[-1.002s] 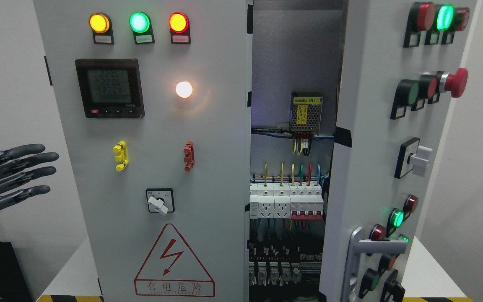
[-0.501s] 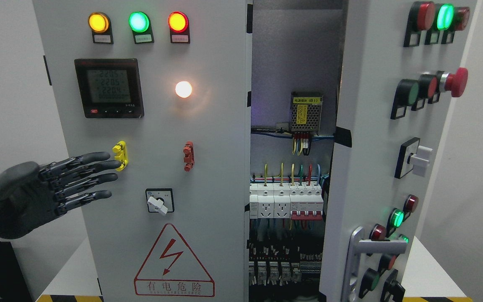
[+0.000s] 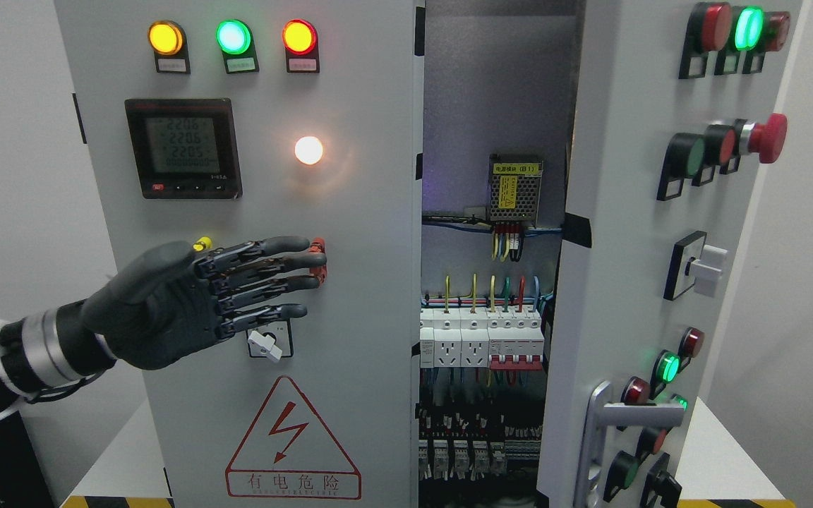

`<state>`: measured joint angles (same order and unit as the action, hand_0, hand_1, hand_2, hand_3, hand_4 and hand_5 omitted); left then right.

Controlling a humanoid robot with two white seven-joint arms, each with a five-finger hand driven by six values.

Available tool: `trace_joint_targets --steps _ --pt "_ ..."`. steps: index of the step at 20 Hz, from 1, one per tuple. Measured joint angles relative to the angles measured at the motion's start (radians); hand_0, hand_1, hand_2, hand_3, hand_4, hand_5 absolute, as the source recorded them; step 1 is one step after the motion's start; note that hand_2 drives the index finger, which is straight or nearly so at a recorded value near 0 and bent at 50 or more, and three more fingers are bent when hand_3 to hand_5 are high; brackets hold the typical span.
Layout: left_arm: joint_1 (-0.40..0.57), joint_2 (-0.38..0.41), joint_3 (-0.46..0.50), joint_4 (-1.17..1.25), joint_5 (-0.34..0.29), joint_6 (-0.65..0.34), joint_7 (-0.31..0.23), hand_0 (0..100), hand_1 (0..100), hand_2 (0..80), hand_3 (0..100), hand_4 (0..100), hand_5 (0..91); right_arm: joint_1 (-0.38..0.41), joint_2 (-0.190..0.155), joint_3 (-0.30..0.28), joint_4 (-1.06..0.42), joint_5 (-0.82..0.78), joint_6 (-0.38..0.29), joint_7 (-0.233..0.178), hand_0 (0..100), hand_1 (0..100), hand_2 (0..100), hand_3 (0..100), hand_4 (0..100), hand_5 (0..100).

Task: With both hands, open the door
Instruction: 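Reach the left hand into the gap between the two cabinet doors, then push the push-button door away from the robot with the left hand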

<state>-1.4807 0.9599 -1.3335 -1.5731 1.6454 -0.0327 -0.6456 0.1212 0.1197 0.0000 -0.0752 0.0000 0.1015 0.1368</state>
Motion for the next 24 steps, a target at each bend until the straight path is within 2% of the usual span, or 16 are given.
trace_joint_targets --steps 5,10,15,24 --pt "-0.069 -0.097 -0.1 0.007 0.06 -0.007 0.082 12 39 0.0 0 0 0.0 0.0 0.0 0.0 0.0 0.0 0.0 0.0 12 39 0 0 0 0" --pt "-0.147 -0.193 -0.158 0.012 0.134 -0.009 0.113 12 39 0.0 0 0 0.0 0.0 0.0 0.0 0.0 0.0 0.0 0.0 12 39 0 0 0 0" --pt "-0.184 -0.276 -0.181 0.016 0.167 -0.008 0.127 12 39 0.0 0 0 0.0 0.0 0.0 0.0 0.0 0.0 0.0 0.0 12 39 0 0 0 0" --pt "-0.2 -0.391 -0.176 0.019 0.198 -0.003 0.23 12 39 0.0 0 0 0.0 0.0 0.0 0.0 0.0 0.0 0.0 0.0 12 39 0 0 0 0"
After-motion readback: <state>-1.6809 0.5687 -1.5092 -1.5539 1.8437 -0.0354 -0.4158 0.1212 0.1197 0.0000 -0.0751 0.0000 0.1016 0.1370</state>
